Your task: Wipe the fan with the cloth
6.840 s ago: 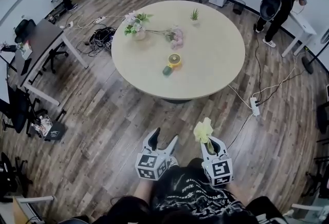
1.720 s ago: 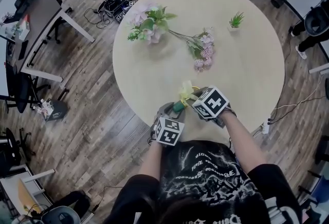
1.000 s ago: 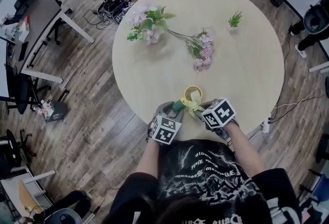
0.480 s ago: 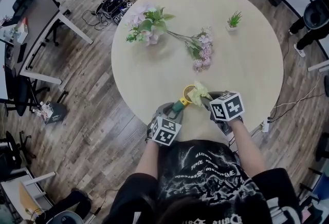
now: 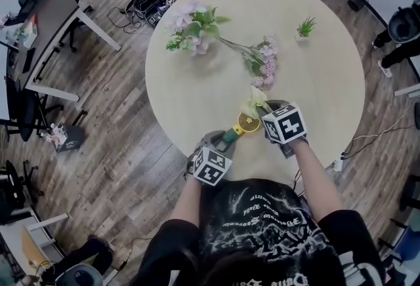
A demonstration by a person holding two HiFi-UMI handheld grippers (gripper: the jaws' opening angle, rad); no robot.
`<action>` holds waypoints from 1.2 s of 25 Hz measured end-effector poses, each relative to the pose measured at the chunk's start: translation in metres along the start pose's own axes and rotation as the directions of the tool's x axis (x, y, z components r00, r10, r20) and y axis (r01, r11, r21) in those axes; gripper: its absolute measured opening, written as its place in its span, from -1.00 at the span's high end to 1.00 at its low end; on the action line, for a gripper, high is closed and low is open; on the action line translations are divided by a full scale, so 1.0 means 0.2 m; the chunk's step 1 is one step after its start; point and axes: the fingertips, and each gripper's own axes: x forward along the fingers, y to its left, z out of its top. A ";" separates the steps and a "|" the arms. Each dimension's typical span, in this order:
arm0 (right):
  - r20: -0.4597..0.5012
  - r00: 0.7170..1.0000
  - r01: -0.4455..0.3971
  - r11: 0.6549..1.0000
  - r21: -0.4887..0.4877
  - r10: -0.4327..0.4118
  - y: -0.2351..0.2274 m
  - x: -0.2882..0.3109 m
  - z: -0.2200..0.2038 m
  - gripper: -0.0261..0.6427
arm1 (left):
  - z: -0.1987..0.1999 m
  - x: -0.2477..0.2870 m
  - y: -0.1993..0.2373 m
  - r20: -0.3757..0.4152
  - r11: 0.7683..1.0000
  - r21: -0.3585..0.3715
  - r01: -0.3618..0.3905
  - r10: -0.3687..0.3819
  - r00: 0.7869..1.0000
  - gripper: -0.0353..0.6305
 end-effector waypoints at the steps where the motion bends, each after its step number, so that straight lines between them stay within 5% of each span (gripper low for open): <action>1: -0.005 1.000 -0.012 1.000 -0.009 0.012 0.02 0.02 0.02 0.77 | 0.00 0.00 0.00 0.000 1.000 0.002 0.004 -0.004 1.000 0.34; 10: -0.116 0.977 -0.190 0.978 -0.082 0.180 0.29 0.17 0.06 0.77 | -0.01 0.00 0.00 0.006 1.000 0.009 0.002 -0.002 1.000 0.34; 21: -0.256 0.947 -0.257 0.936 -0.241 0.194 0.50 0.20 -0.02 0.77 | -0.01 0.00 0.00 0.011 1.000 0.014 -0.006 0.006 1.000 0.34; 26: -0.301 0.929 -0.289 0.931 -0.221 0.216 0.57 0.21 -0.07 0.77 | -0.01 0.00 0.00 0.014 1.000 0.021 -0.005 0.004 1.000 0.34; 30: -0.290 0.904 -0.348 0.934 -0.078 0.313 0.64 0.21 -0.10 0.77 | -0.01 -0.01 0.00 0.012 1.000 0.020 -0.008 0.007 1.000 0.34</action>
